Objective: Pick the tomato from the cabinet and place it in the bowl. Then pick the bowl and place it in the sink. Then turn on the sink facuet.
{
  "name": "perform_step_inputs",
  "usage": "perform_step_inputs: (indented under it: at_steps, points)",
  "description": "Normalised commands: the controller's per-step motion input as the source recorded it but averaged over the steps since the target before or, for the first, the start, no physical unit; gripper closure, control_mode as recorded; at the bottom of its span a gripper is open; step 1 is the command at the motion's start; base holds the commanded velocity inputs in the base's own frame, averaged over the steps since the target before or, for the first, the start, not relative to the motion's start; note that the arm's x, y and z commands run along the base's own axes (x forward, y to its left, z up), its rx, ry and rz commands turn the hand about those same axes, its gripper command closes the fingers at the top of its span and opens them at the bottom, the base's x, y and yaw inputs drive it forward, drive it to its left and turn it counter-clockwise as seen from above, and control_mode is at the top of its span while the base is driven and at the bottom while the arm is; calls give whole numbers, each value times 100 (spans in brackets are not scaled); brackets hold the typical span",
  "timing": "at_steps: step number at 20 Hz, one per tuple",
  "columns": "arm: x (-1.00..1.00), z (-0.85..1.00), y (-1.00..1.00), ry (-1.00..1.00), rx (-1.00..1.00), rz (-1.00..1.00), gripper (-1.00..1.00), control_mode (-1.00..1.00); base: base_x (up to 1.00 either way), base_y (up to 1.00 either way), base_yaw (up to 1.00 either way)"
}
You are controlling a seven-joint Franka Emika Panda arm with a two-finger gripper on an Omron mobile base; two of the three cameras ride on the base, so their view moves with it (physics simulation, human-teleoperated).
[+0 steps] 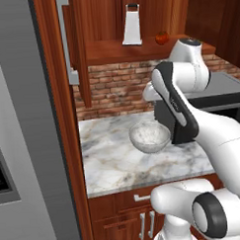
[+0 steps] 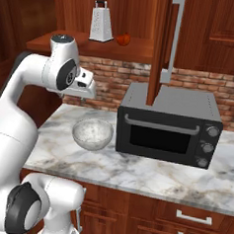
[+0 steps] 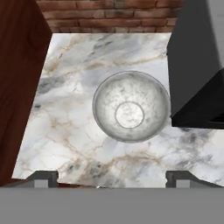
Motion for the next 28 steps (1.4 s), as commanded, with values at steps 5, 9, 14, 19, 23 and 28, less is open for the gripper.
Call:
perform_step_inputs:
  at_steps: [5, 9, 14, 19, 23, 28]
  points:
    - [0, 54, -5, -31, 0, -10, -100, -100, 0, 0, 0]
    - [0, 56, -8, -30, 4, -15, -100, -100, 0, 0, 0]
    - [1, 58, 0, -25, 1, -16, -100, -100, 0, 0, 0]
    - [15, 49, -9, -19, 3, -18, -100, -100, 0, 0, 0]
    - [8, 50, -21, -17, 11, -12, -100, -100, 0, 0, 0]
    - [14, 46, -28, -7, 15, -10, -100, -100, 0, 0, 0]
